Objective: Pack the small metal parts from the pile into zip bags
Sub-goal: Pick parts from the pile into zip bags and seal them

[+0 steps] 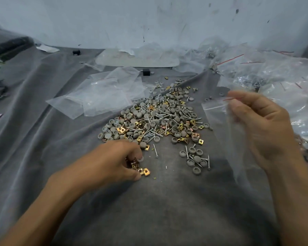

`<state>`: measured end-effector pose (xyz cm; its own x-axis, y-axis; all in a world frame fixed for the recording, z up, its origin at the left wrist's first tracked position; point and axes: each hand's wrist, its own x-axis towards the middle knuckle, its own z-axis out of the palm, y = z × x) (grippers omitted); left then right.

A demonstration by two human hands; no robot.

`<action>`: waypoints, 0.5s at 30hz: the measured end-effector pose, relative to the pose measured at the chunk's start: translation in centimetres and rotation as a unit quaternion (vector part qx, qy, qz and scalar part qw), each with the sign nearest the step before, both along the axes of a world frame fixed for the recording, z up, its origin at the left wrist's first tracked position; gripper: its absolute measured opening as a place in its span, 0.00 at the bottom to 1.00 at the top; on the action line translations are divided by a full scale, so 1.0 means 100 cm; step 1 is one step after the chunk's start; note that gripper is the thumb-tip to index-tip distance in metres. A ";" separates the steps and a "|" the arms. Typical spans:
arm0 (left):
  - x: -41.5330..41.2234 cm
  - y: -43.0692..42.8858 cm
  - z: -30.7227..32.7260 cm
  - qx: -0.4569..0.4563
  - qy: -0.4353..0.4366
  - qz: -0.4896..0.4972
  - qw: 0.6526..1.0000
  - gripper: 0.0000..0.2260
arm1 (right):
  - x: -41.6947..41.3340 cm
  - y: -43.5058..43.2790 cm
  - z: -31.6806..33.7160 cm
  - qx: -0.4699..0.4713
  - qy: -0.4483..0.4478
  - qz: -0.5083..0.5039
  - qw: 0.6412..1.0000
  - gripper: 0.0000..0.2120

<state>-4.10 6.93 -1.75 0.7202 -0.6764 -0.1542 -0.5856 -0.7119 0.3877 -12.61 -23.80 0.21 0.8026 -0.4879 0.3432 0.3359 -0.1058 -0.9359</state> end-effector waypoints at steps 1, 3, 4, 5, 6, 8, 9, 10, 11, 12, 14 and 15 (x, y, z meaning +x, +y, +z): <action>0.000 -0.001 -0.001 -0.003 -0.007 -0.001 1.000 0.16 | 0.001 0.001 -0.002 -0.040 0.002 -0.015 0.999 0.07; 0.000 -0.003 -0.001 -0.008 -0.014 -0.004 1.000 0.13 | 0.004 0.005 -0.006 -0.101 0.004 -0.017 0.995 0.08; 0.001 -0.003 0.000 -0.017 -0.008 -0.001 1.000 0.11 | 0.005 0.007 -0.008 -0.124 0.006 -0.011 0.992 0.09; 0.001 -0.001 0.001 -0.027 0.003 0.003 1.000 0.09 | 0.005 0.011 -0.009 -0.143 0.007 -0.003 0.990 0.09; 0.002 0.001 0.002 -0.033 0.016 0.007 0.999 0.08 | 0.006 0.014 -0.010 -0.157 0.009 0.005 0.987 0.09; 0.005 0.006 0.005 -0.023 0.031 0.011 0.999 0.09 | 0.007 0.020 -0.012 -0.175 0.013 0.019 0.984 0.09; 0.006 0.009 0.005 -0.015 0.033 0.016 0.999 0.09 | 0.008 0.024 -0.013 -0.182 0.016 0.020 0.983 0.09; 0.007 0.011 0.006 -0.008 0.030 0.022 0.999 0.09 | 0.009 0.027 -0.014 -0.188 0.021 0.019 0.982 0.09; 0.008 0.012 0.005 -0.002 0.025 0.028 0.999 0.08 | 0.009 0.029 -0.015 -0.194 0.028 0.019 0.980 0.10; 0.008 0.013 0.005 0.004 0.017 0.030 0.999 0.08 | 0.009 0.032 -0.016 -0.201 0.035 0.021 0.979 0.10; 0.006 0.012 0.005 0.011 -0.009 0.024 1.000 0.06 | 0.008 0.037 -0.018 -0.221 0.048 0.030 0.974 0.10; 0.005 0.010 0.005 0.012 -0.025 0.019 0.999 0.07 | 0.008 0.039 -0.019 -0.235 0.051 0.035 0.970 0.10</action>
<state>-3.65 7.96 -1.21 0.7521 -0.6456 -0.1329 -0.5768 -0.7422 0.3411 -11.78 -19.91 -1.72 0.8697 -0.2409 0.4308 0.2649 -0.5087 -0.8192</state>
